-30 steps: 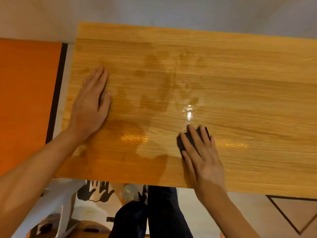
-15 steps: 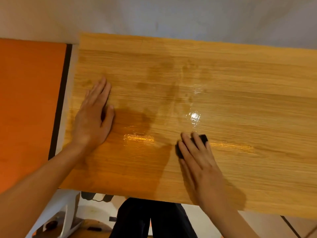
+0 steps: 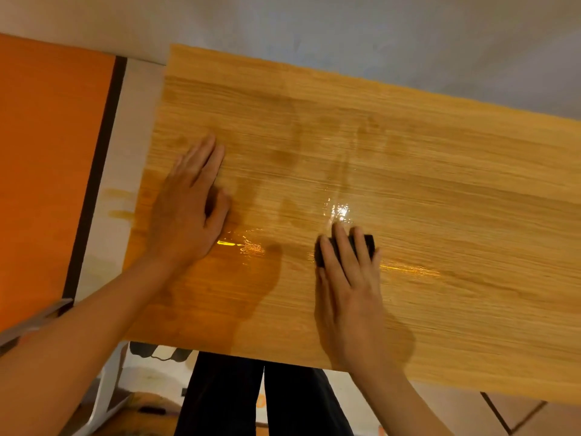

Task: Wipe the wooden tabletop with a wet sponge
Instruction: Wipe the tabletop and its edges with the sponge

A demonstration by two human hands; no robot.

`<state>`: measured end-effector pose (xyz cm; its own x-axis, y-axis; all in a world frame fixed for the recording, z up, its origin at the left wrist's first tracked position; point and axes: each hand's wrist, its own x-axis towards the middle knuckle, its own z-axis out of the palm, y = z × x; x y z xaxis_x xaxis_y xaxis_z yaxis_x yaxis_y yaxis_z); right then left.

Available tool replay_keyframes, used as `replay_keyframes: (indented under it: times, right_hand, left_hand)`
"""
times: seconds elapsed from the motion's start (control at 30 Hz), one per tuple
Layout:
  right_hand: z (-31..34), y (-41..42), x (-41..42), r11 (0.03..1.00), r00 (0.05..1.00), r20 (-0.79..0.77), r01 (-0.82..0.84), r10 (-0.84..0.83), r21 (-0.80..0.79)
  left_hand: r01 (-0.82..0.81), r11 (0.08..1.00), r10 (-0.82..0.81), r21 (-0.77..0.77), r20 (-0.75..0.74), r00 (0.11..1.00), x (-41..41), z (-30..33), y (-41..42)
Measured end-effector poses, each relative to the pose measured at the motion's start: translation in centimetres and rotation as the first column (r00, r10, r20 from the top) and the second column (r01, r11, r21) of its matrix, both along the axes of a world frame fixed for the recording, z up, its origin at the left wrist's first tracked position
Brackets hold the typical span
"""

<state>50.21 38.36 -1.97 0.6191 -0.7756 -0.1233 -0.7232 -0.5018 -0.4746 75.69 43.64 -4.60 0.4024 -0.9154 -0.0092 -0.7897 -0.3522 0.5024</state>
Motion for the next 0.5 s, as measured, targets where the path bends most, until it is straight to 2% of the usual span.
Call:
replay_keyframes:
  times: [0.1, 0.17, 0.27, 0.4, 0.5]
  right_hand:
    - [0.0, -4.7, 4.6, 1.000, 1.000, 0.023, -0.016, 0.016, -0.008]
    - [-0.2, -7.2, 7.0, 0.998, 0.999, 0.028, 0.032, -0.031, -0.046]
    - [-0.2, -4.5, 6.7, 0.994, 0.994, 0.060, 0.093, -0.090, -0.052]
    - [0.2, 3.1, 3.5, 0.999, 0.998, 0.046, -0.045, 0.044, 0.014]
    - [-0.2, -0.1, 6.1, 0.999, 0.996, 0.074, -0.051, 0.049, 0.017]
  left_hand:
    - [0.019, 1.000, -0.018, -0.011, 0.039, 0.999, 0.1, -0.2, 0.0]
    - [0.028, 1.000, -0.027, -0.008, 0.071, 0.997, 0.1, -0.3, -0.1]
    - [0.031, 1.000, -0.031, 0.004, 0.087, 0.996, 0.3, -0.4, -0.3]
    - [0.016, 1.000, -0.016, -0.002, 0.069, 0.998, 0.2, -0.4, -0.4]
    - [0.012, 1.000, -0.011, -0.016, 0.064, 0.998, 0.1, -0.3, -0.4]
